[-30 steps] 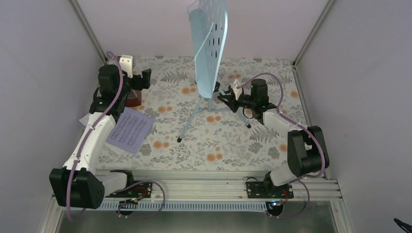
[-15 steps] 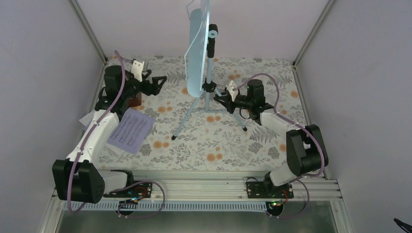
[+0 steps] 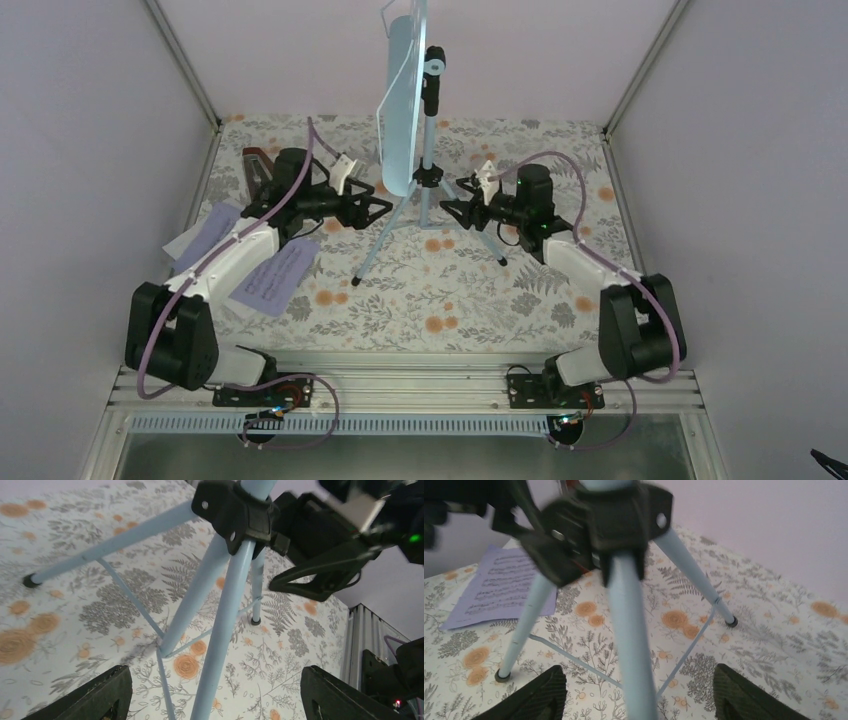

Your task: Pack up the instrument practice props

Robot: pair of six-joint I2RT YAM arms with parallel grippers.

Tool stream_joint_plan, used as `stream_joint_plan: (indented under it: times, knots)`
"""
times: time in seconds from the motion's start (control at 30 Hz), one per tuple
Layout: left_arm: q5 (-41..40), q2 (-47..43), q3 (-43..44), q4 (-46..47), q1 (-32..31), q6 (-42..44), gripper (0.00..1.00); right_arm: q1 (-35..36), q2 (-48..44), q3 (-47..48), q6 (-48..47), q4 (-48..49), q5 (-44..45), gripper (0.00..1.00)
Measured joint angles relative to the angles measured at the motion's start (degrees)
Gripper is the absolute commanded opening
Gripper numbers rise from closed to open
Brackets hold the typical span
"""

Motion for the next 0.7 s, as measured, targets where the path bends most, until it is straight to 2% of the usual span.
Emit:
stream_joint_plan:
  times: [0.23, 0.4, 0.53, 0.7]
  knots:
    - [-0.09, 6.27, 3.76, -1.57, -2.56, 1.05, 0.68, -0.98, -12.66, -6.47, 6.73, 3.85, 0.72, 0.79]
    - [0.55, 10.38, 7.08, -1.64, -5.60, 2.01, 0.59, -0.98, -17.07, -7.08, 12.28, 4.74, 1.31, 0.80]
    - [0.81, 12.33, 8.02, -1.95, -6.88, 3.10, 0.43, -0.98, -19.30, -7.39, 16.90, 4.28, 2.05, 0.80]
    - [0.44, 13.90, 8.37, -1.92, -7.26, 4.13, 0.16, -0.98, -21.99, -7.43, 23.91, 2.69, 3.21, 0.79]
